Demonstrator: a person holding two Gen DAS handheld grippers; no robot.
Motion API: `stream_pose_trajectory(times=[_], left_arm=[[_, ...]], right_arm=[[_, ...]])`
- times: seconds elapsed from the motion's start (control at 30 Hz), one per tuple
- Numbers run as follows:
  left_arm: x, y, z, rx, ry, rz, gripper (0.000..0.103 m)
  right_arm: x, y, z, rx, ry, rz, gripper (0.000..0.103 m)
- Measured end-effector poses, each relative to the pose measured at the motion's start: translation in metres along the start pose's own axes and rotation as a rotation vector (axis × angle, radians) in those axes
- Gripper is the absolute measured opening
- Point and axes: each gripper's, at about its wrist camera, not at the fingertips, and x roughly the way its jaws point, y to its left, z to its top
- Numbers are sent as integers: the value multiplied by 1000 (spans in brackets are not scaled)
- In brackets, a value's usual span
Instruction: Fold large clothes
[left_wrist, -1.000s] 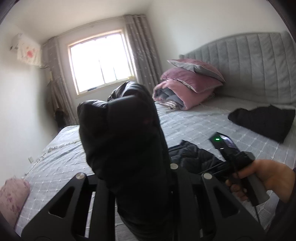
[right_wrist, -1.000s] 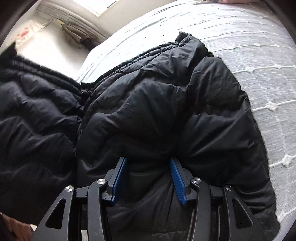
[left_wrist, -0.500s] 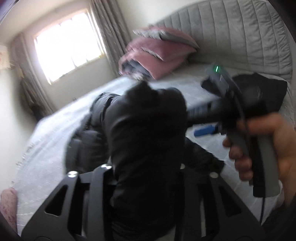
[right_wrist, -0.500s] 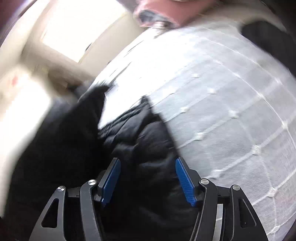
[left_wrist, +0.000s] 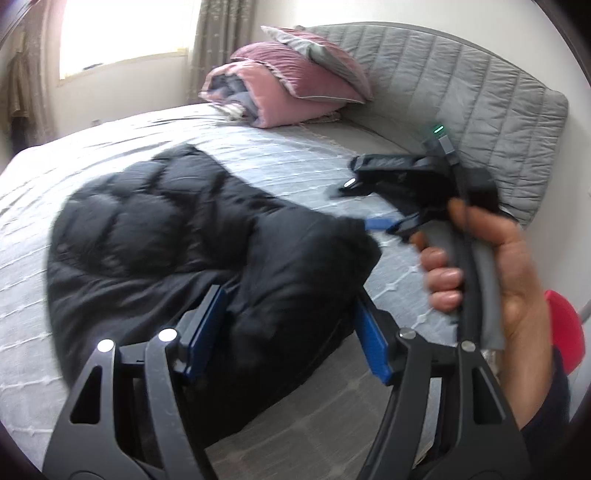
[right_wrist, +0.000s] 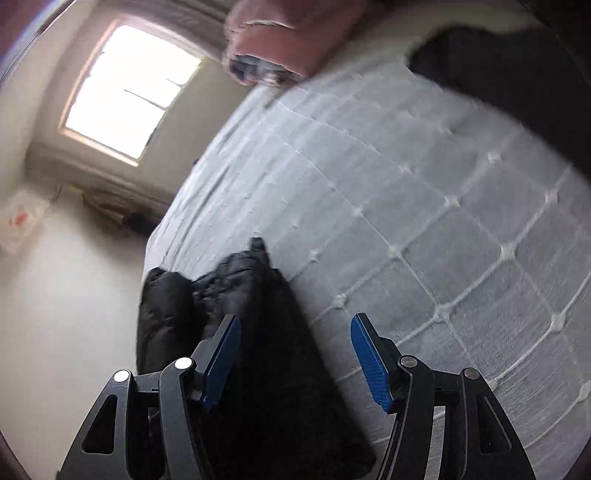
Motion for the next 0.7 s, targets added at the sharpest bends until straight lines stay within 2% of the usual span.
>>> stream_pose_trajectory(times=[0.07, 0.1, 0.2, 0.27, 0.37, 0.5, 0.57, 0.67, 0.7], left_arm=[[-15, 10, -6, -10, -12, 69, 82], [-20, 16, -8, -24, -25, 72, 82], [-31, 38, -9, -108, -60, 6, 82], [-36, 54, -13, -141, -61, 42, 82], [-28, 76, -15, -174, -30, 125, 82], [-15, 101, -19, -205, 22, 174, 82], [-8, 115, -23, -217, 34, 196, 82], [4, 128, -29, -256, 40, 187, 82], [6, 133, -34, -283, 39, 170, 82]], right_arm=[[-10, 30, -7, -131, -22, 18, 63], [-13, 48, -14, -216, -26, 30, 63], [-12, 99, -43, -459, -10, 26, 63], [-3, 125, -67, -587, 10, 19, 64], [14, 144, -91, -669, 55, 9, 66], [49, 141, -101, -694, 97, -181, 70], [61, 137, -102, -693, 120, -205, 69], [61, 141, -101, -704, 103, -185, 25], [56, 144, -101, -718, 91, -185, 22]])
